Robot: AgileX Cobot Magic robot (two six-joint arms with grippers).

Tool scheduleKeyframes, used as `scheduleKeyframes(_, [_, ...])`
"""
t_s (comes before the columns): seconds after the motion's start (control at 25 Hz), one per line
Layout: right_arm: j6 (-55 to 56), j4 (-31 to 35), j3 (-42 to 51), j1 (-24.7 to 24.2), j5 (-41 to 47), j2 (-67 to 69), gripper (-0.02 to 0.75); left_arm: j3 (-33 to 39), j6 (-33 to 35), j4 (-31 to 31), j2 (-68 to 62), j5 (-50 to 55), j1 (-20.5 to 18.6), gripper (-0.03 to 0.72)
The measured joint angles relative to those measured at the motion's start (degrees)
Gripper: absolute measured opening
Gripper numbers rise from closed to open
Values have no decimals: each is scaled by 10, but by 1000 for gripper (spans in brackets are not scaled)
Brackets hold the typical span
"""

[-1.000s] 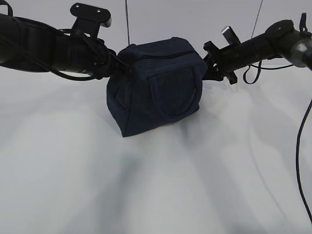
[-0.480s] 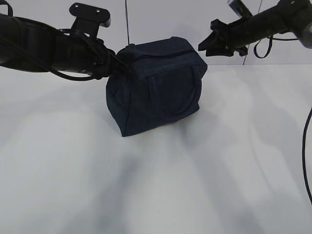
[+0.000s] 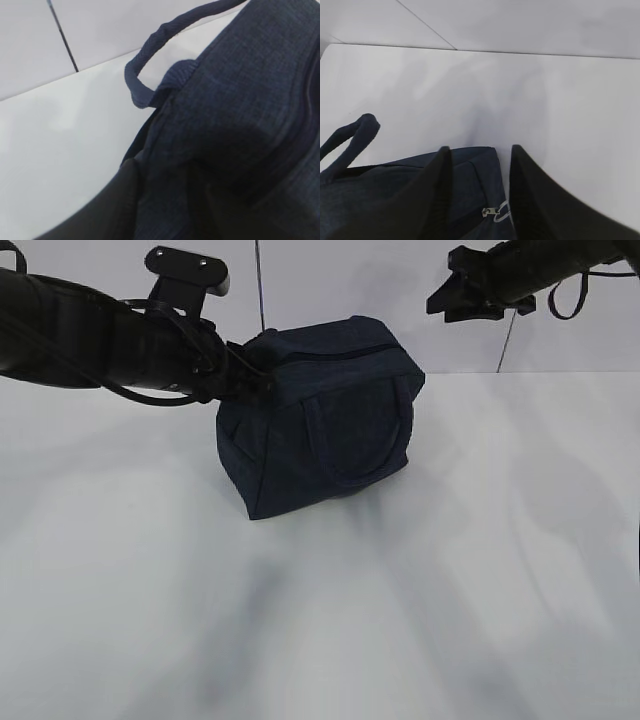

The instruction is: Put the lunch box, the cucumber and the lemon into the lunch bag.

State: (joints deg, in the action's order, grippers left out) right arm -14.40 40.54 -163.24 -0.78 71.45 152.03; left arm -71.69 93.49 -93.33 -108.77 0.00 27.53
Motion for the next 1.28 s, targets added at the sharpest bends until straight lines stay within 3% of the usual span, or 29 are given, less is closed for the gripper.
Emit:
scheduleKeyframes(0.44, [34, -69, 22, 6, 1, -12, 289, 0, 0, 8, 25, 24, 0, 267])
scheduleKeyframes(0.76, [10, -155, 61, 6, 2, -12, 289, 0, 0, 101, 26, 75, 0, 267])
scheduleKeyframes(0.96, [10, -164, 69, 6, 2, -14, 290, 0, 0, 122, 26, 79, 0, 267])
scheduleKeyframes(1.28, [10, -166, 234, 6, 2, -129, 289, 0, 0, 163, 28, 81, 0, 267])
